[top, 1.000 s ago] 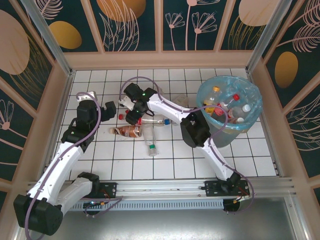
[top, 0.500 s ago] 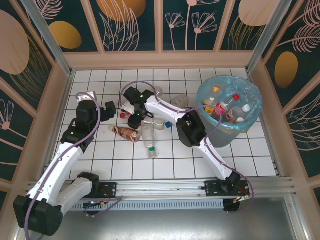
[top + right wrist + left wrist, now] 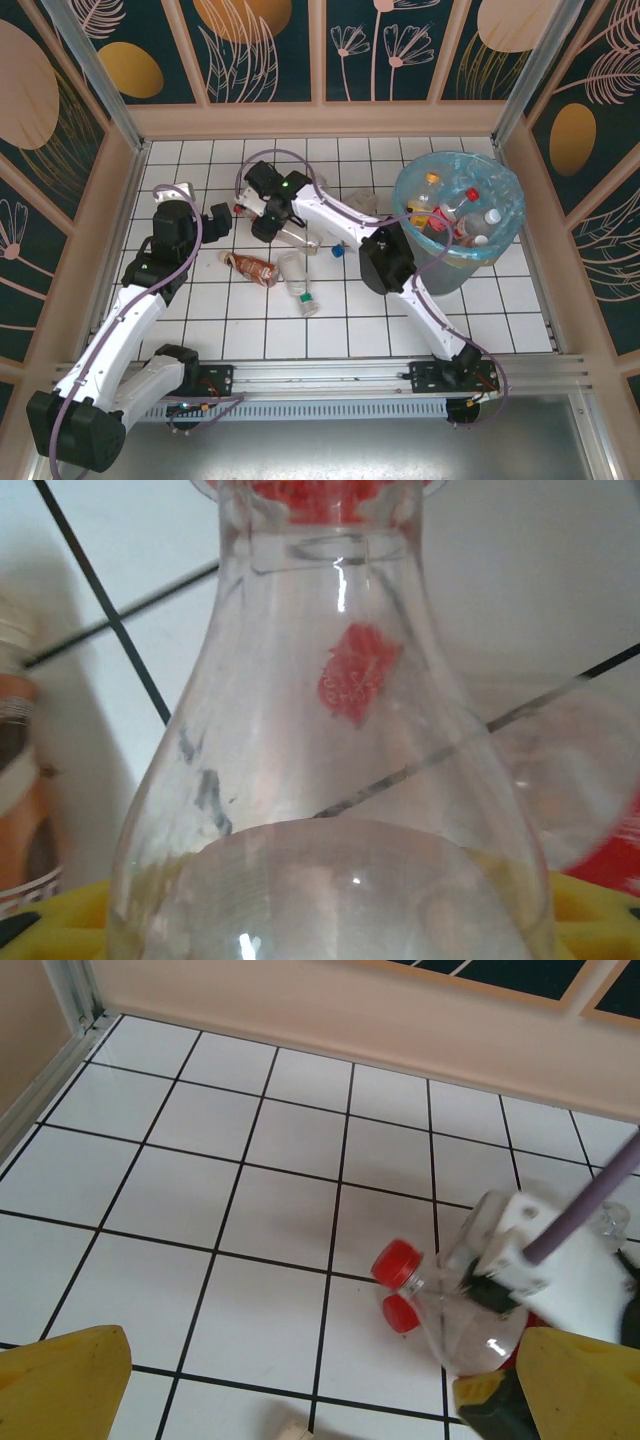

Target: Put the plastic bottles in the bin

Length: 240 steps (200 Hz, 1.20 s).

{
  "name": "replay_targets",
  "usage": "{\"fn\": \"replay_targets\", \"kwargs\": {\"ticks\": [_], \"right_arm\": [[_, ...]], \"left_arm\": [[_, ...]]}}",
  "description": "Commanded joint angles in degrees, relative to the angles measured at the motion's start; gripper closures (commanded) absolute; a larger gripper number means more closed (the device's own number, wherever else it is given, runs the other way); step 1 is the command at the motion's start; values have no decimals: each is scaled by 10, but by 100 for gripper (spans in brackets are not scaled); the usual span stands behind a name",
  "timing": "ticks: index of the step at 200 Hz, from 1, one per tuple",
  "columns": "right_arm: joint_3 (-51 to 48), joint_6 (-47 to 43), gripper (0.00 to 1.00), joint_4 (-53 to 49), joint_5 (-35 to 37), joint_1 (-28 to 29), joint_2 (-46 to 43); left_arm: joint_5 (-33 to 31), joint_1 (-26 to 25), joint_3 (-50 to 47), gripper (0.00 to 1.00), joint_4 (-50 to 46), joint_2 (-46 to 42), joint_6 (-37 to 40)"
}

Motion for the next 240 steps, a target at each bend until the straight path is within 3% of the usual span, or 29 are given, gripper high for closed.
{"fn": "replay_targets", "kwargs": {"ticks": [1,18,50,73,109,161,181,240], "right_arm": [[19,21,45,35,-7,-8,-109],[5,33,47,56,-7,-10,-164],[-74,62,51,153,3,-10,-300],[-188,76,53,271,37,-11,-431],[-446,43,53,504,155,-24,-667],[-629,93,53,520,262,-149,-869],[-705,124,53,525,249,-188,-922],[-835,225,51,540,92,-312,-950]], "left_arm": [[7,2,29,2,20,9,21],[27,2,47,4,27,18,26],[162,2,75,10,76,28,18],[235,-13,82,14,138,34,-10],[203,-144,149,13,169,84,30],[252,-290,229,14,239,199,50],[256,-317,240,14,251,226,53],[221,-324,224,13,246,230,58]]}}
